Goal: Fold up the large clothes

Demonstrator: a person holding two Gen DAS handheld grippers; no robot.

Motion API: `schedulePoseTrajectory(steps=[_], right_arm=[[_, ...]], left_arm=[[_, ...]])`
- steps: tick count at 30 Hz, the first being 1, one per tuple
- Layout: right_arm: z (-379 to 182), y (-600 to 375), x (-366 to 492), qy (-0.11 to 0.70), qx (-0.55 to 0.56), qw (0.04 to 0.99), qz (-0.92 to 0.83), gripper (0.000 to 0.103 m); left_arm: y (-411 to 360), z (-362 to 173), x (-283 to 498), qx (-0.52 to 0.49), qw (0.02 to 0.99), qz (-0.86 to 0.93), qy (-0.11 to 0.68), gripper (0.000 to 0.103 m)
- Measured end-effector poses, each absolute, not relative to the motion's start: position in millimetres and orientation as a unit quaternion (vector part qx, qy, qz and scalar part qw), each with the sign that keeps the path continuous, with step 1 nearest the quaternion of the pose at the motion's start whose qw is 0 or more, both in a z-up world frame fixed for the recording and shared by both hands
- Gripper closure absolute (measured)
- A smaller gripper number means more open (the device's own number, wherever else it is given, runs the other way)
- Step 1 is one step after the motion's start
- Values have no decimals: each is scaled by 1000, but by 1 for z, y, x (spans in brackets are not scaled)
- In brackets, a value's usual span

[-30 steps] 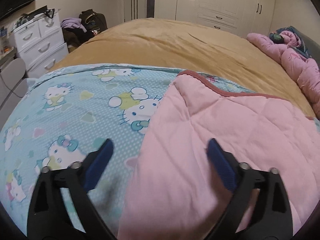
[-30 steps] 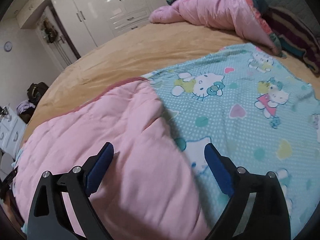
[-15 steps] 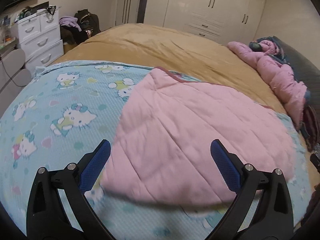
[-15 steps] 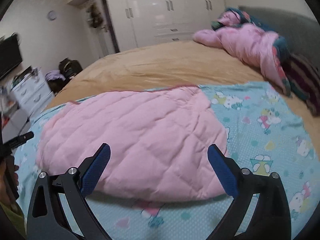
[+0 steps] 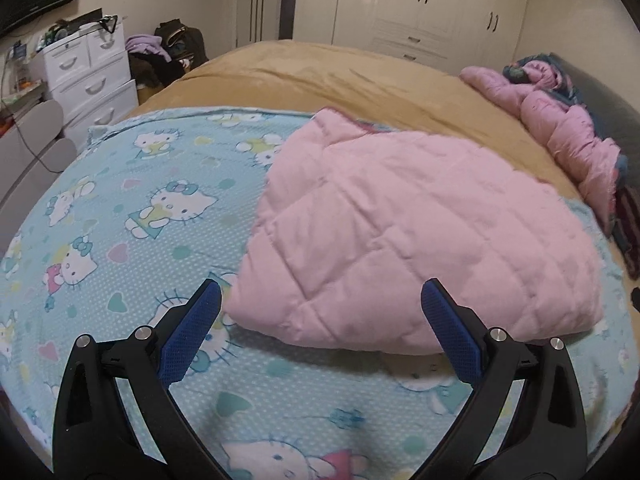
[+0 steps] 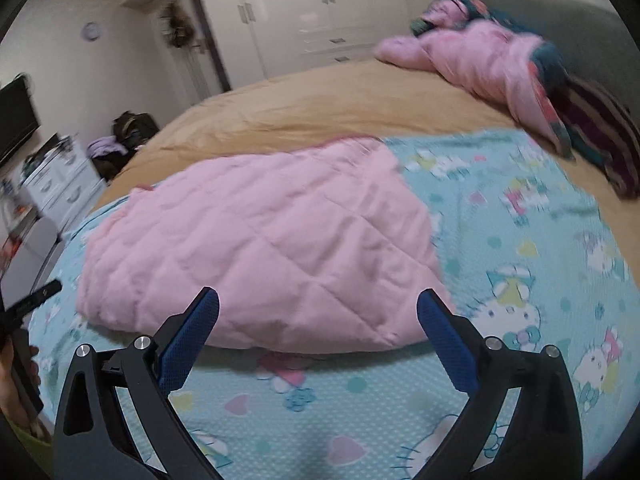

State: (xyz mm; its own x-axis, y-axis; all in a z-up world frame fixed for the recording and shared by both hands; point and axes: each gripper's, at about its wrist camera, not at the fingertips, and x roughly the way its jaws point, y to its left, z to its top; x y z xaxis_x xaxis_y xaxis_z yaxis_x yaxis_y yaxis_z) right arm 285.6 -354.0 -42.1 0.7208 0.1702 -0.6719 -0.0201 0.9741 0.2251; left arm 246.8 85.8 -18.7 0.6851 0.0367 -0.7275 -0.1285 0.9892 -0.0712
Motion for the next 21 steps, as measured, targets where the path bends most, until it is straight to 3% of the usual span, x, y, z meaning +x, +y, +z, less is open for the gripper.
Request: schedulePoseTrajectory(steps=[9, 21], right_arm=[[-87, -415, 320, 391, 168, 905, -12, 4], [-156, -447, 369, 445, 265, 854, 41, 4]], left_arm=[[126, -67, 287, -111, 895, 53, 430, 9], [145, -99, 325, -189, 878, -6, 441, 8]])
